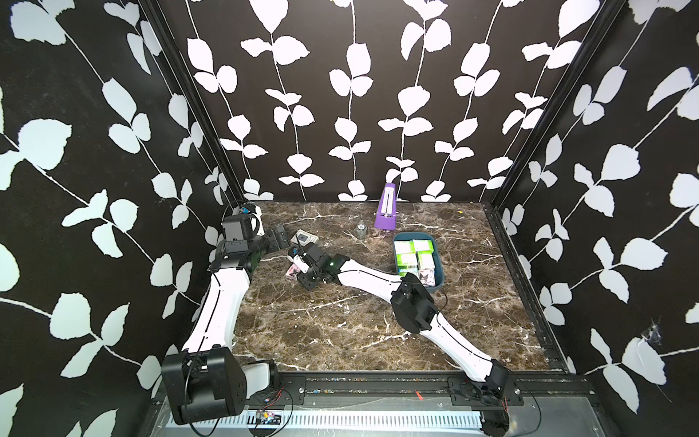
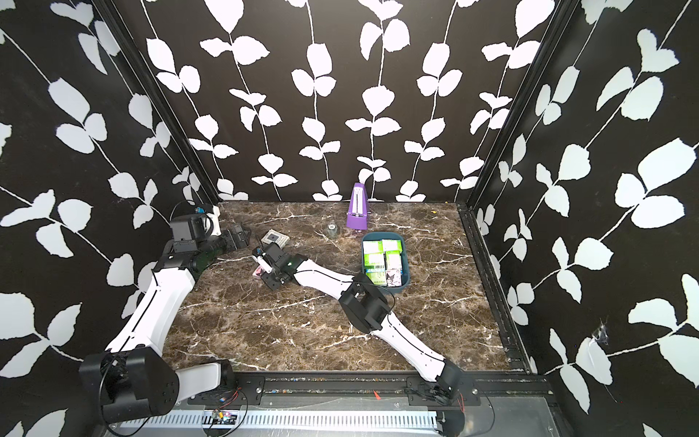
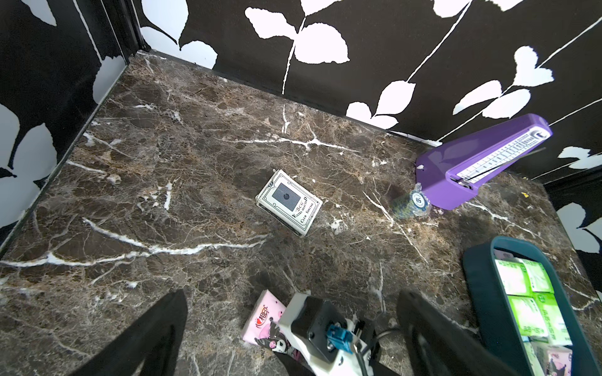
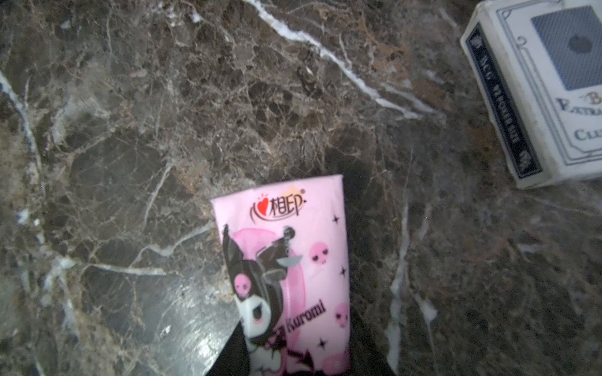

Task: Put the pocket tissues into the storage box
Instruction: Pick up the pocket tissues from the center of the board.

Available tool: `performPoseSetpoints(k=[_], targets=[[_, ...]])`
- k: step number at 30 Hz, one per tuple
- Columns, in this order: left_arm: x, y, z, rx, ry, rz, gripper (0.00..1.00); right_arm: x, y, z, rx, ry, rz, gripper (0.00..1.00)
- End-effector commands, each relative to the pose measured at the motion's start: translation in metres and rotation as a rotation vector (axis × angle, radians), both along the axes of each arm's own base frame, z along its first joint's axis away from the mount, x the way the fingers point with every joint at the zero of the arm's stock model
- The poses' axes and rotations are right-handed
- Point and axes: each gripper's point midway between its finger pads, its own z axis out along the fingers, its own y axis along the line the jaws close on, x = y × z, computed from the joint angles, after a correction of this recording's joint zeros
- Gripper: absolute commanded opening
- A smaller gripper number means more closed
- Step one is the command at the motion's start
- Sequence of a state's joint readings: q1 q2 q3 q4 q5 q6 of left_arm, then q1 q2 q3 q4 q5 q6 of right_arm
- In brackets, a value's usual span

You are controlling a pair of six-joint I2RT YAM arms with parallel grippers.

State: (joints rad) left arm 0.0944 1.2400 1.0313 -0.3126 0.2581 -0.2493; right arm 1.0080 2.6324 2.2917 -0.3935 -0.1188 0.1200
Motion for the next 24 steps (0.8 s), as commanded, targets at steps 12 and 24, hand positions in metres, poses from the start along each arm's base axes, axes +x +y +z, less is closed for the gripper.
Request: performPoseSetpoints(k=[12,24], targets=[[0.026,-0.043,0.015,-0.162,-0.044,-0.154,0.99,0.025,-0.121,0.126,0.178,-0.128,-0.169,0.32],[0.036,-0.162,0.007,-0.190,-0.018,-0.472,0.99,0.025,-0.297,0.154,0.043,-0.180,-0.417,0.32]])
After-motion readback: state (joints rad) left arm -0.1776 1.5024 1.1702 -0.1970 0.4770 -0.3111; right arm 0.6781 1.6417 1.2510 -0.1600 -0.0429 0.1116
